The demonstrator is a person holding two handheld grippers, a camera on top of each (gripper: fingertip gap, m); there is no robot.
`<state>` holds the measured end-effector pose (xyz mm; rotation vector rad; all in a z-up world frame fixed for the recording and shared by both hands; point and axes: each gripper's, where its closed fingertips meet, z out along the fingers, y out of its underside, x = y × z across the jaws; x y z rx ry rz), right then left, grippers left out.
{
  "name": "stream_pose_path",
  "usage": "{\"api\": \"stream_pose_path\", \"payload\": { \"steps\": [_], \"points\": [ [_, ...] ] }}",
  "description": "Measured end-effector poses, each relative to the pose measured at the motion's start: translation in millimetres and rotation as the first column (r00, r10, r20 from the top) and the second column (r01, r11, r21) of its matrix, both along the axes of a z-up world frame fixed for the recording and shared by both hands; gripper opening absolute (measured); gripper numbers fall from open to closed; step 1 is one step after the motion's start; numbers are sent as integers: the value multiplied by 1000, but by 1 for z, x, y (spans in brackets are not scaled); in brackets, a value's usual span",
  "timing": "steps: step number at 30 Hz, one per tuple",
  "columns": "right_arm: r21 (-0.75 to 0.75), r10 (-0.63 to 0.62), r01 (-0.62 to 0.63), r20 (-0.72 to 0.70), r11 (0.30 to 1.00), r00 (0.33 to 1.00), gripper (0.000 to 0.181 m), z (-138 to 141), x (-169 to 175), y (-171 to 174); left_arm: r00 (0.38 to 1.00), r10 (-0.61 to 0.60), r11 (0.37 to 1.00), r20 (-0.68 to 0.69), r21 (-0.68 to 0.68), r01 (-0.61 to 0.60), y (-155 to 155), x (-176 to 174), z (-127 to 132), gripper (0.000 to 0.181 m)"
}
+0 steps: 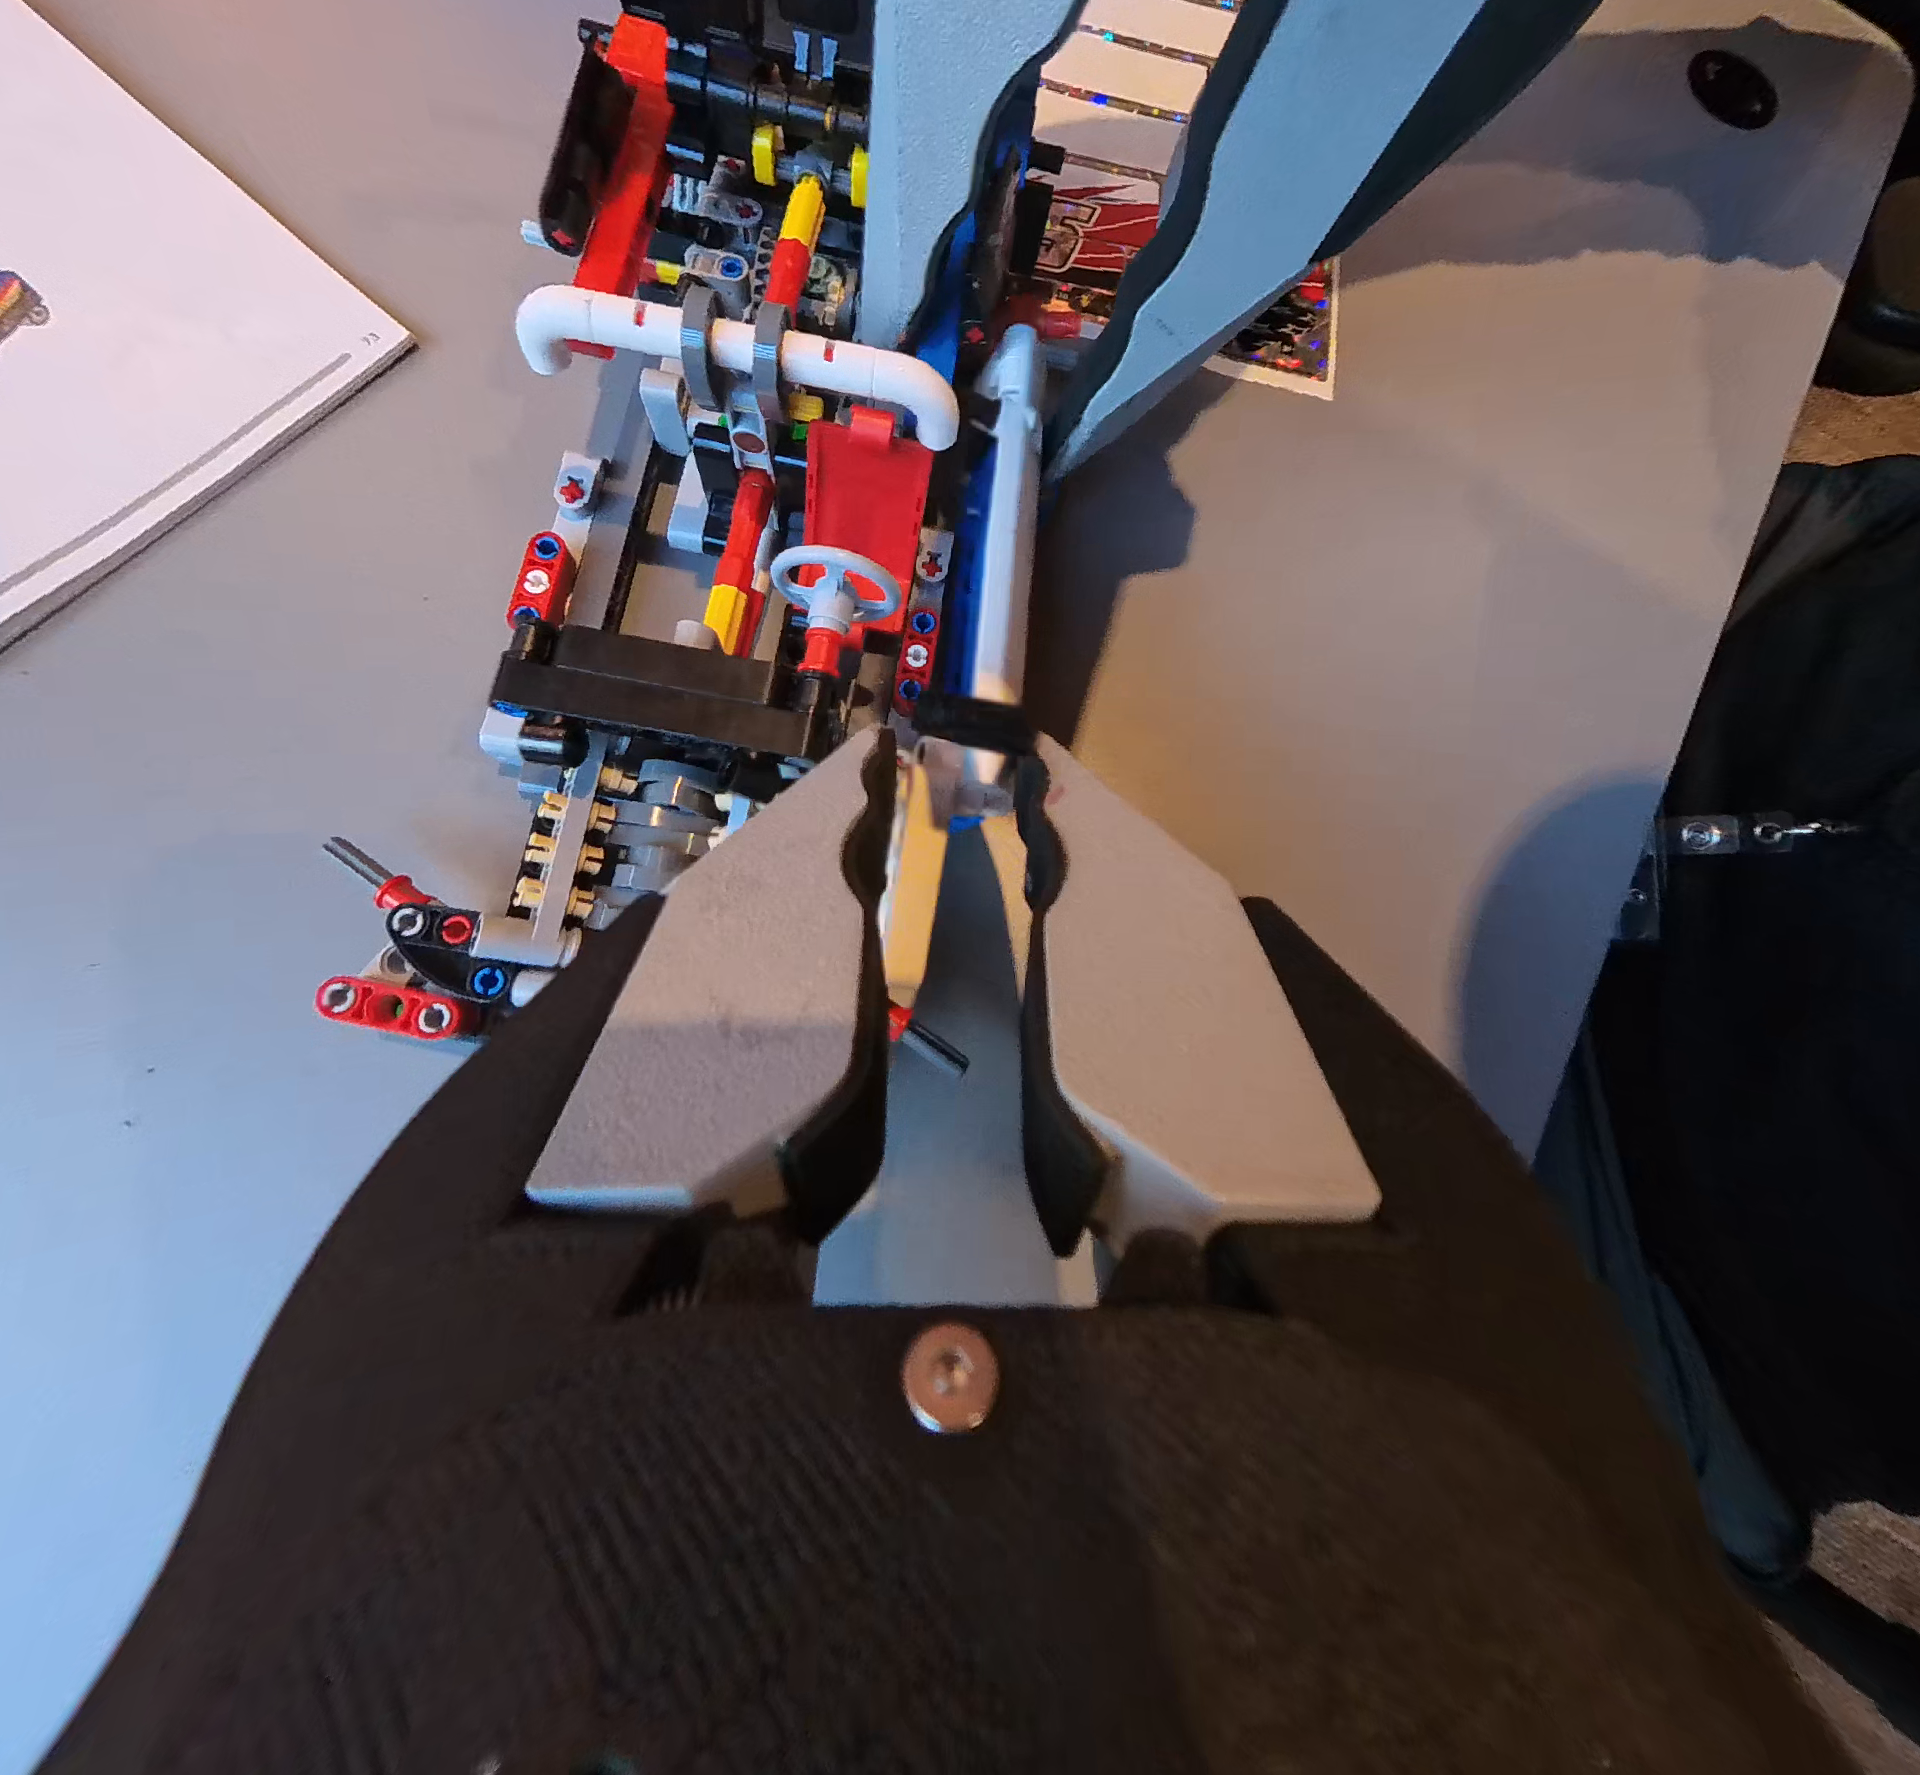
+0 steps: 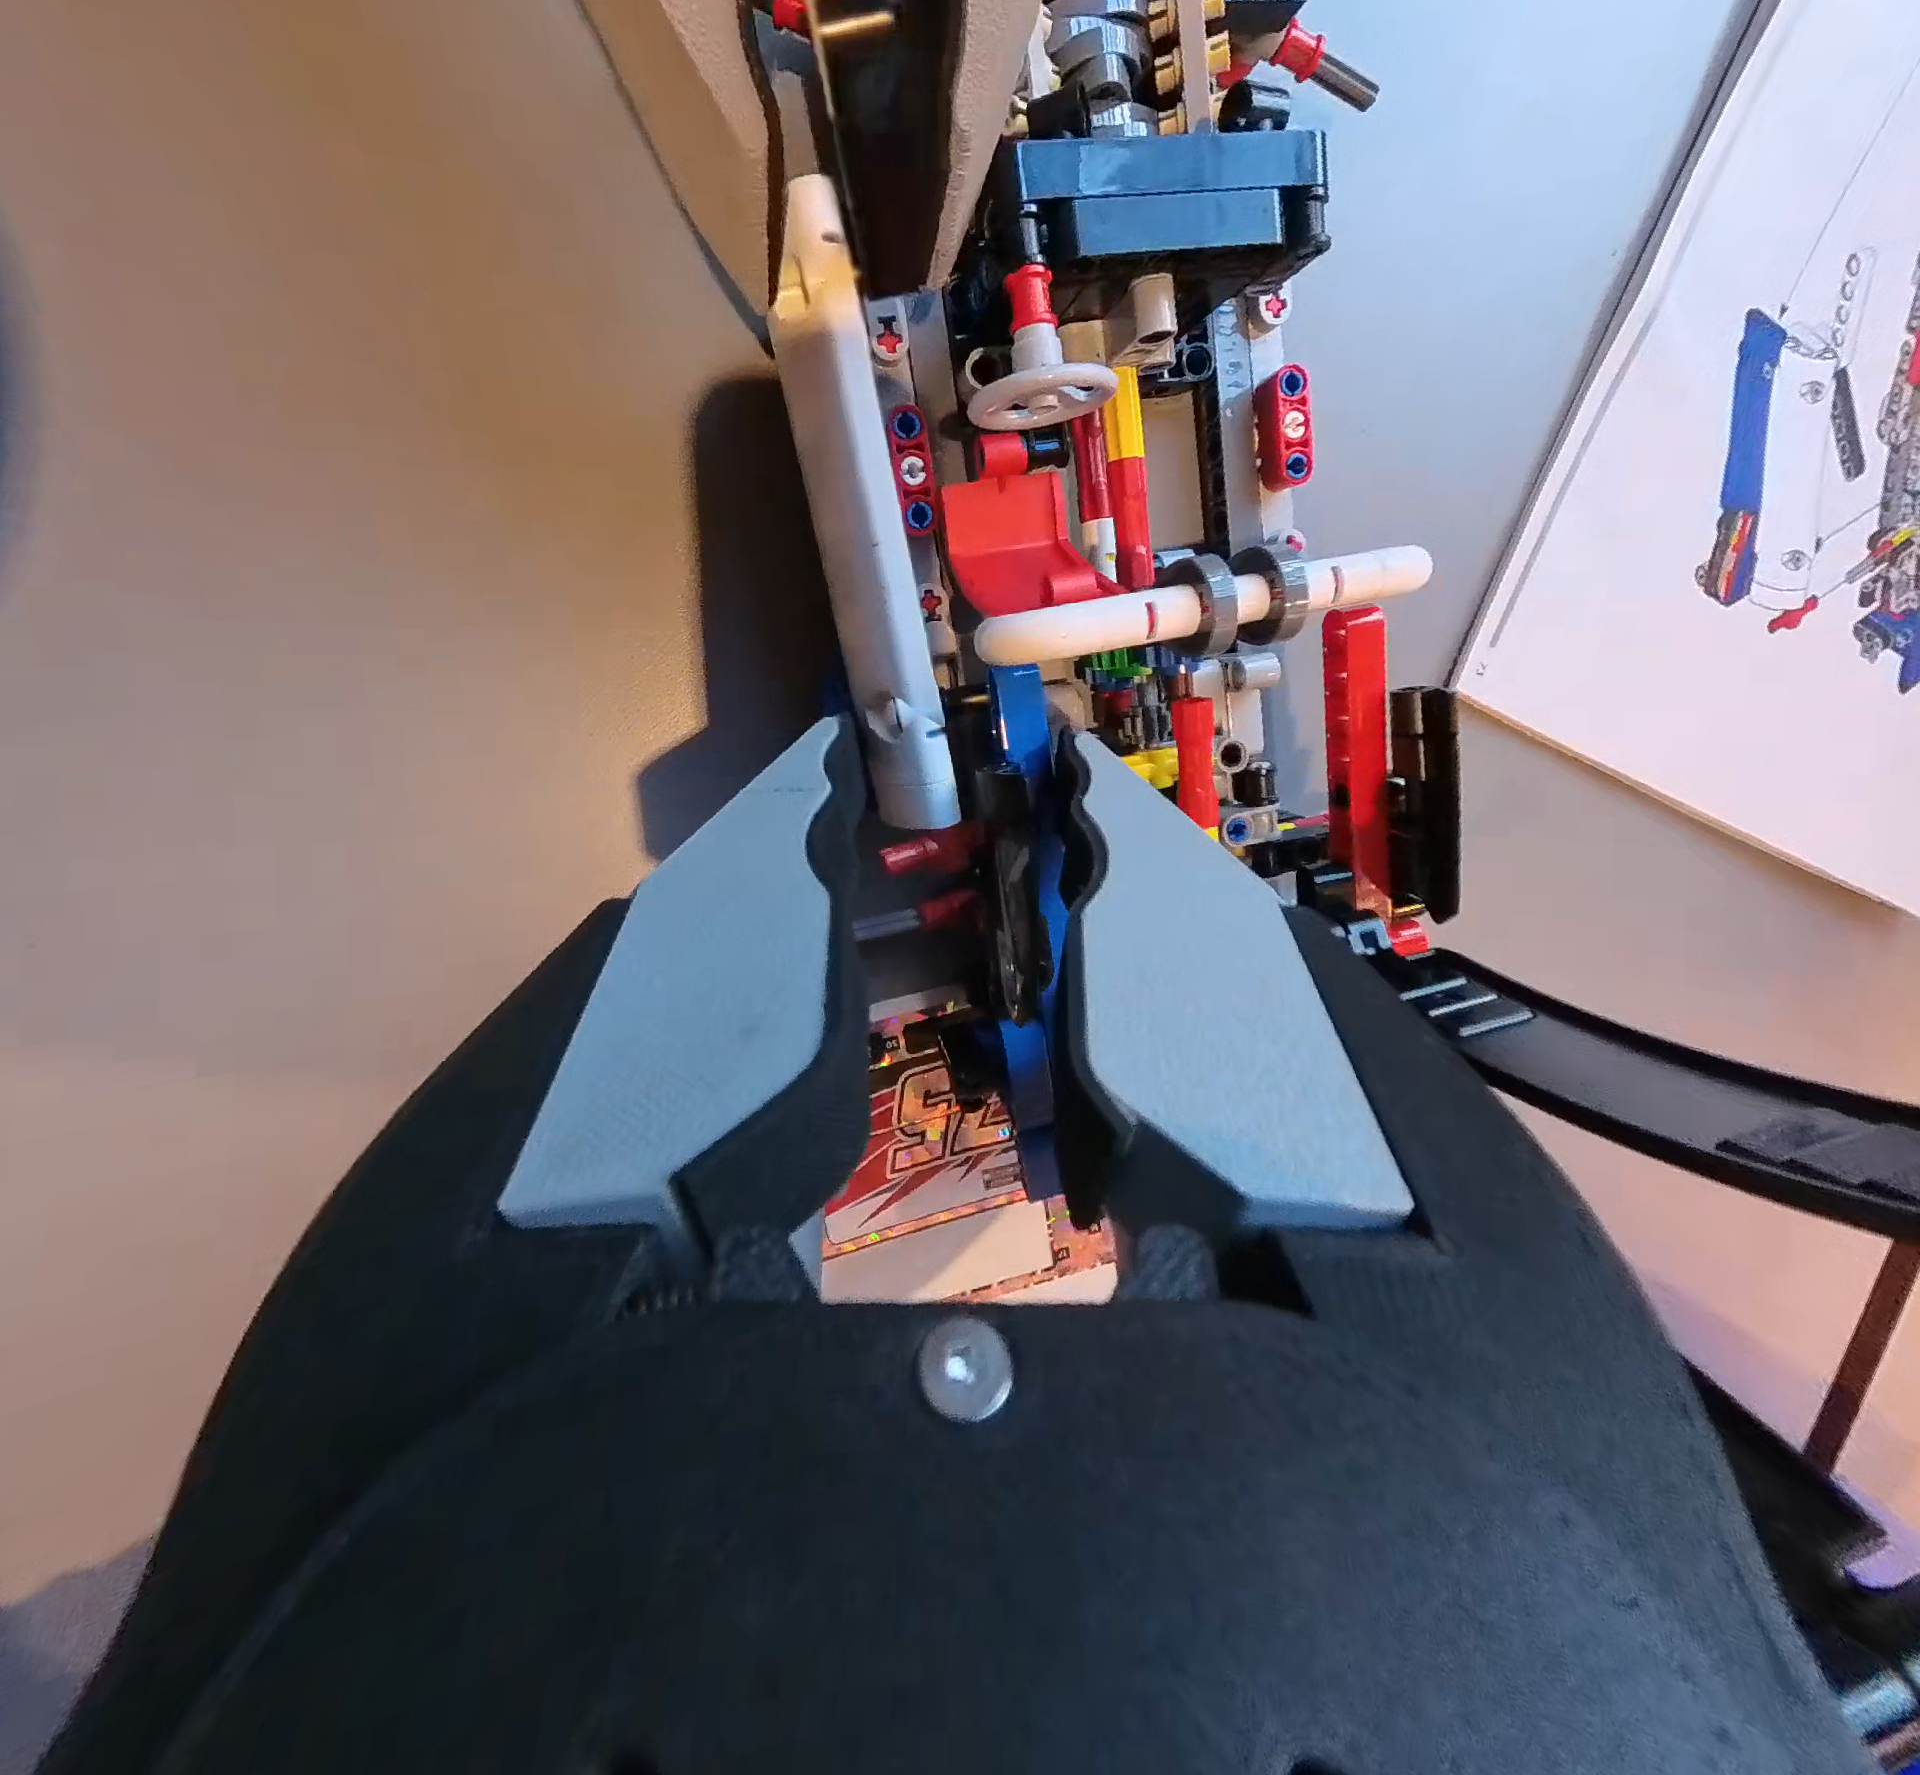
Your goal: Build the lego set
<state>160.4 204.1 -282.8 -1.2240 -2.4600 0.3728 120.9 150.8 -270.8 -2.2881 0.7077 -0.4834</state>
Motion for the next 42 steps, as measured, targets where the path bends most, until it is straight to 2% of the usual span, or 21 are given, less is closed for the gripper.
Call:
{"api": "stream_pose_path", "payload": {
  "steps": [6, 10, 15, 17, 23, 27, 31, 33, 35, 37, 42],
  "points": [
    [-2, -1, 1, -10, 1000, 1000, 31, 0, 0, 1, 998, 47, 999, 31, 1, -47, -2, -5, 2, 24],
    [-1, -2, 2, -13, 1000, 1000, 31, 0, 2, 0, 996, 89, 996, 22, 26, -89, -9, -10, 11, 43],
    [6, -12, 12, -13, 1000, 1000, 32, 0, 8, -8, 987, 157, 986, -39, 62, -154, -17, -27, 23, 76],
    [10, -14, 14, -10, 1000, 1000, 32, 0, 13, -14, 988, 151, 987, -42, 63, -148, -21, -26, 26, 81],
    [9, -35, 35, -24, 999, 999, 31, 0, 37, -37, 987, 108, 994, -115, 35, -105, -43, -6, 11, 97],
    [11, -53, 53, -53, 999, 997, 32, 1, 58, -54, 977, 101, 994, -188, 62, -91, -59, 10, -1, 100],
    [11, -72, 73, -102, 997, 992, 31, 2, 74, -67, 971, 130, 990, -203, 85, -114, -71, 18, -9, 100],
    [17, -66, 68, -122, 998, 990, 32, 2, 78, -71, 973, 140, 985, -185, 124, -118, -73, 22, -6, 94],
    [19, -63, 66, -138, 998, 988, 32, 3, 79, -73, 977, 128, 983, -170, 150, -103, -76, 28, -3, 78],
    [21, -58, 61, -148, 998, 987, 32, 3, 79, -73, 984, 64, 988, -166, 149, -40, -82, 38, -3, 50],
    [5, -42, 44, -168, 999, 985, 32, 4, 79, -75, 974, 39, 984, -223, 178, 1, -76, 36, -5, 41]
  ]
}}
